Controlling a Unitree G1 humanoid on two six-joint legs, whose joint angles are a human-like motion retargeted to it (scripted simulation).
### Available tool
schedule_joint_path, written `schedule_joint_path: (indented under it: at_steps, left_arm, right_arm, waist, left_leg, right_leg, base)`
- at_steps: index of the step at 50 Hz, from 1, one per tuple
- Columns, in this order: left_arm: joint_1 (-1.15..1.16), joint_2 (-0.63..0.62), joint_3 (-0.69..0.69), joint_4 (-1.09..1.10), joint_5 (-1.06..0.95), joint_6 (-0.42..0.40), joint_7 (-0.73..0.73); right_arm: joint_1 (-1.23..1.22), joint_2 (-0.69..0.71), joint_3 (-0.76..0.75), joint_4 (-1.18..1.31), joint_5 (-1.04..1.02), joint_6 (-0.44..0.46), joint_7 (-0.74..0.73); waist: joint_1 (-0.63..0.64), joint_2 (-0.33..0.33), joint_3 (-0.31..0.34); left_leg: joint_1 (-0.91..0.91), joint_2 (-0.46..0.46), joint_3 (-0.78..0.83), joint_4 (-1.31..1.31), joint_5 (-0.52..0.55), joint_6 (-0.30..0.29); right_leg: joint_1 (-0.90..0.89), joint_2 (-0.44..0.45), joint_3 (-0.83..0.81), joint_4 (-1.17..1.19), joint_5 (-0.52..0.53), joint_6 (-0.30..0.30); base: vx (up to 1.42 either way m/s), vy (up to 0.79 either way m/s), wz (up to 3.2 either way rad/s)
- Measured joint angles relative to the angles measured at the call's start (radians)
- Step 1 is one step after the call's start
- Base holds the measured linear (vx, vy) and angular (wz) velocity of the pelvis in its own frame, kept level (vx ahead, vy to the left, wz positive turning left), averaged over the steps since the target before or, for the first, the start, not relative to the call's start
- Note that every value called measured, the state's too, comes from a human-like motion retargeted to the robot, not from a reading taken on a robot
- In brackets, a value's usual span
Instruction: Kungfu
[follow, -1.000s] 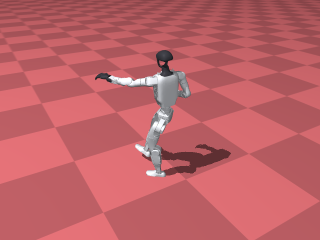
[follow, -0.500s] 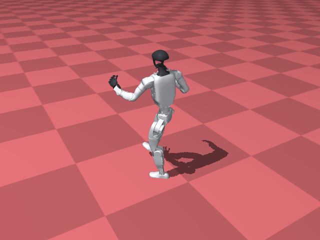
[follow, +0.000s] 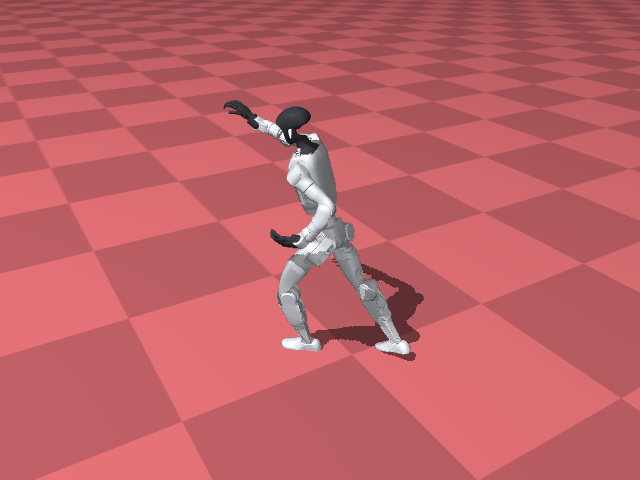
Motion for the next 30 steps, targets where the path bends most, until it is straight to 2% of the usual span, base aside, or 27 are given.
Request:
schedule_joint_path:
  at_steps: [3,5,6,8,10,12,13,15,19,22,25,27,30]
  left_arm:
    - [-0.052,0.025,0.061,0.019,0.059,0.001,0.028]
    - [-0.129,0.05,0.11,0.075,0.136,-0.008,0.078]
    - [-0.187,0.06,0.127,0.125,0.182,-0.016,0.12]
    - [-0.316,0.085,0.154,0.242,0.281,-0.035,0.209]
    - [-0.464,0.108,0.162,0.391,0.399,-0.078,0.3]
    - [-0.604,0.131,0.152,0.52,0.499,-0.119,0.377]
    - [-0.675,0.141,0.142,0.58,0.543,-0.131,0.41]
    - [-0.815,0.151,0.115,0.68,0.607,-0.144,0.441]
    - [-1.084,0.108,0.052,0.791,0.656,-0.186,0.516]
    - [-1.259,0.042,0.035,0.772,0.642,-0.283,0.574]
    - [-1.401,-0.03,-0.01,0.66,0.562,-0.359,0.63]
    - [-1.484,-0.071,-0.04,0.553,0.497,-0.38,0.647]
    - [-1.592,-0.108,-0.073,0.39,0.427,-0.396,0.641]
  right_arm:
    - [0.05,0.016,-0.01,0.002,0.009,0.044,0.065]
    - [0.094,0.026,-0.041,-0.022,0.068,0.094,0.078]
    - [0.121,0.035,-0.055,-0.045,0.109,0.088,0.077]
    - [0.175,0.067,-0.082,-0.098,0.203,0.037,0.08]
    - [0.228,0.108,-0.086,-0.176,0.341,-0.057,0.098]
    - [0.274,0.159,-0.055,-0.28,0.53,-0.154,0.159]
    - [0.294,0.193,-0.035,-0.339,0.632,-0.198,0.198]
    - [0.33,0.253,0.019,-0.472,0.836,-0.268,0.296]
    - [0.388,0.37,0.119,-0.765,1.084,-0.284,0.452]
    - [0.407,0.455,0.187,-0.97,1.21,-0.274,0.525]
    - [0.411,0.52,0.267,-1.136,1.343,-0.266,0.593]
    - [0.413,0.541,0.305,-1.234,1.434,-0.254,0.631]
    - [0.416,0.535,0.323,-1.35,1.516,-0.246,0.674]
  waist:
    - [-0.01,-0.017,-0.01]
    - [-0.004,-0.033,-0.01]
    - [-0.002,-0.036,-0.011]
    - [-0.001,-0.028,-0.015]
    - [-0.02,0.004,-0.018]
    - [-0.082,0.05,-0.012]
    - [-0.117,0.073,-0.005]
    - [-0.18,0.117,0.01]
    - [-0.294,0.156,0.03]
    - [-0.373,0.16,0.049]
    - [-0.447,0.161,0.061]
    - [-0.478,0.158,0.068]
    - [-0.513,0.146,0.091]
  left_leg:
    - [0.033,-0.018,0.014,-0.04,0.009,0.002]
    - [0.064,-0.029,0.018,-0.072,0.01,-0.002]
    - [0.087,-0.034,0.017,-0.098,0.012,-0.007]
    - [0.129,-0.018,-0.003,-0.145,0.019,-0.029]
    - [0.178,0.008,-0.036,-0.198,0.027,-0.051]
    - [0.266,0.006,-0.055,-0.281,0.042,-0.057]
    - [0.31,0.014,-0.065,-0.318,0.051,-0.062]
    - [0.39,0.037,-0.091,-0.384,0.067,-0.075]
    - [0.539,0.021,-0.139,-0.492,0.089,-0.042]
    - [0.643,-0.016,-0.158,-0.56,0.091,-0.021]
    - [0.734,-0.054,-0.187,-0.605,0.077,-0.008]
    - [0.793,-0.084,-0.199,-0.63,0.066,-0.002]
    - [0.879,-0.127,-0.231,-0.653,0.045,0.006]
  right_leg:
    - [0.002,-0.018,0.007,-0.006,0.073,0.022]
    - [0.006,-0.033,0.011,-0.004,0.155,0.057]
    - [0.005,-0.036,0.023,0.006,0.212,0.08]
    - [-0.01,-0.017,0.045,0.037,0.34,0.101]
    - [-0.038,0.014,0.047,0.103,0.473,0.103]
    - [-0.069,0.016,0.023,0.22,0.553,0.099]
    - [-0.094,0.026,0.017,0.286,0.557,0.088]
    - [-0.161,0.065,0.035,0.391,0.474,0.056]
    - [-0.305,0.111,0.083,0.447,0.343,0.026]
    - [-0.405,0.068,0.065,0.398,0.298,-0.01]
    - [-0.489,0.011,0.045,0.287,0.297,-0.047]
    - [-0.541,-0.015,0.063,0.205,0.334,-0.055]
    - [-0.597,-0.063,0.094,0.076,0.438,0.014]
  base:
    - [0.15,-0.04,0.02]
    - [0.24,-0.09,-0.18]
    - [0.26,-0.09,-0.27]
    - [0.24,-0.16,-0.43]
    - [0.28,-0.11,-0.25]
    - [0.37,0.07,0.4]
    - [0.38,0.01,0.55]
    - [0.37,-0.08,0.54]
    - [0.36,-0.08,0.6]
    - [0.41,-0.1,0.59]
    - [0.43,-0.09,0.68]
    - [0.43,-0.11,0.56]
    - [0.46,-0.19,0.68]
